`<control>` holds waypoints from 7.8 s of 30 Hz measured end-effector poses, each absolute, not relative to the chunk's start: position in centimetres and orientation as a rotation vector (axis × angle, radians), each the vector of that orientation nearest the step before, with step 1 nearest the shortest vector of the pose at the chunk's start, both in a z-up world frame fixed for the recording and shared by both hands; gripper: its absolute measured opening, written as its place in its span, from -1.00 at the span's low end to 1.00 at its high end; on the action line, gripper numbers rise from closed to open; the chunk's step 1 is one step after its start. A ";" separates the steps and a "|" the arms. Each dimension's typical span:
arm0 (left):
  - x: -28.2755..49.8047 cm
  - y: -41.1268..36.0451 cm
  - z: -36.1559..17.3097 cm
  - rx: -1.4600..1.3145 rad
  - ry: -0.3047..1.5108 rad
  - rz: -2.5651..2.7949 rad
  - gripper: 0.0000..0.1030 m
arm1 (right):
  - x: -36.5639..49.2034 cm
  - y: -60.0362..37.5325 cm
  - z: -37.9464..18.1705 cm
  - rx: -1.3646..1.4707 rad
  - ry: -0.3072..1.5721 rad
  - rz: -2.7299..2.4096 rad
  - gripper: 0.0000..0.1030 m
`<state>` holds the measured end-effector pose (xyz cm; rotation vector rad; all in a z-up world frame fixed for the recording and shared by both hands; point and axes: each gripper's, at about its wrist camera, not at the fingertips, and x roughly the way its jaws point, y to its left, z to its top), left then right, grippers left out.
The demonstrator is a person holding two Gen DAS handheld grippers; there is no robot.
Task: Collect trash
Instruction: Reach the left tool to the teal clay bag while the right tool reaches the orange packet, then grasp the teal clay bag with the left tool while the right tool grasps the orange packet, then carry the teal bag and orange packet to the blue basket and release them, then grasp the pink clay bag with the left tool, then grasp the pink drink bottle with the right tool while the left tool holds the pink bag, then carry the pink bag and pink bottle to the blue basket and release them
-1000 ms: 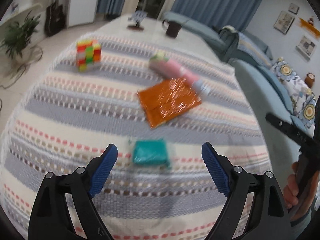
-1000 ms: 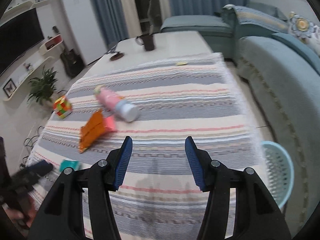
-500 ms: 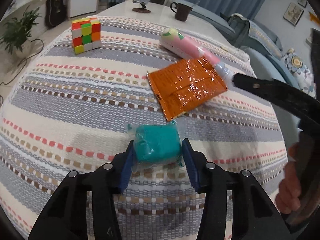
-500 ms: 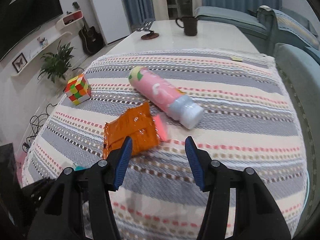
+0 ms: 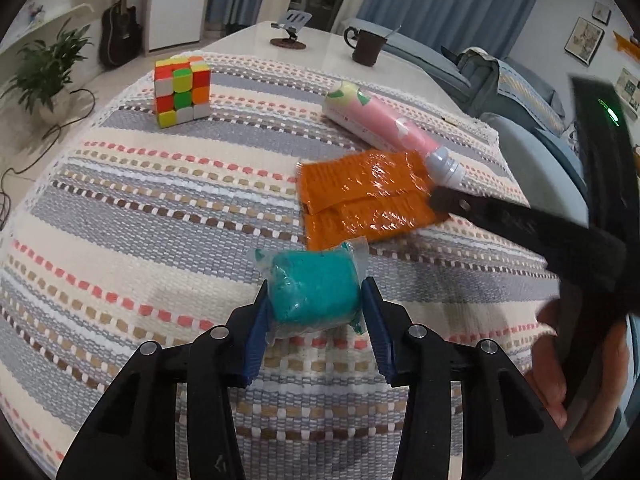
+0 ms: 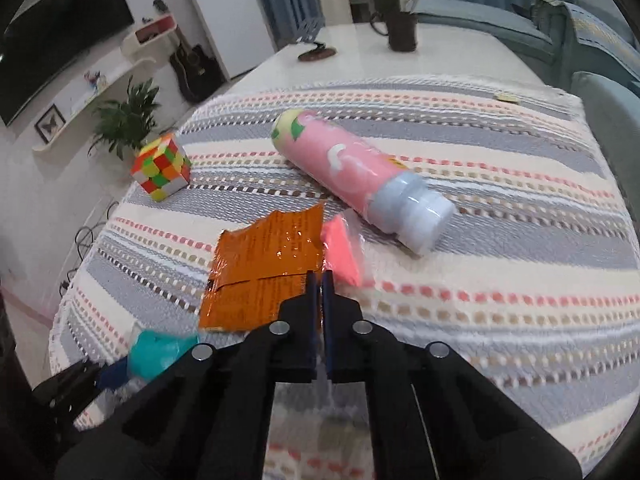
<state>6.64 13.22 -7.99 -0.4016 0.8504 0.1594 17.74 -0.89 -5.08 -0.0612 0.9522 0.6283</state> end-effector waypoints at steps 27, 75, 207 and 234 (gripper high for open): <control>5.7 14.2 -6.5 -0.455 0.773 0.172 -0.18 | 9.5 -6.2 -5.0 -0.222 1.010 0.571 0.50; 9.8 -2.5 4.8 -0.324 0.526 -0.246 -0.18 | 13.1 -26.7 5.8 -0.040 0.789 0.308 -0.95; 19.8 17.6 -4.1 -0.475 0.779 -0.003 -0.29 | 28.1 -2.0 -6.2 0.179 1.085 0.684 -0.14; 21.2 -19.9 -1.3 -0.275 0.790 -0.577 -0.29 | 19.1 -42.2 -2.2 0.255 0.962 0.050 -0.13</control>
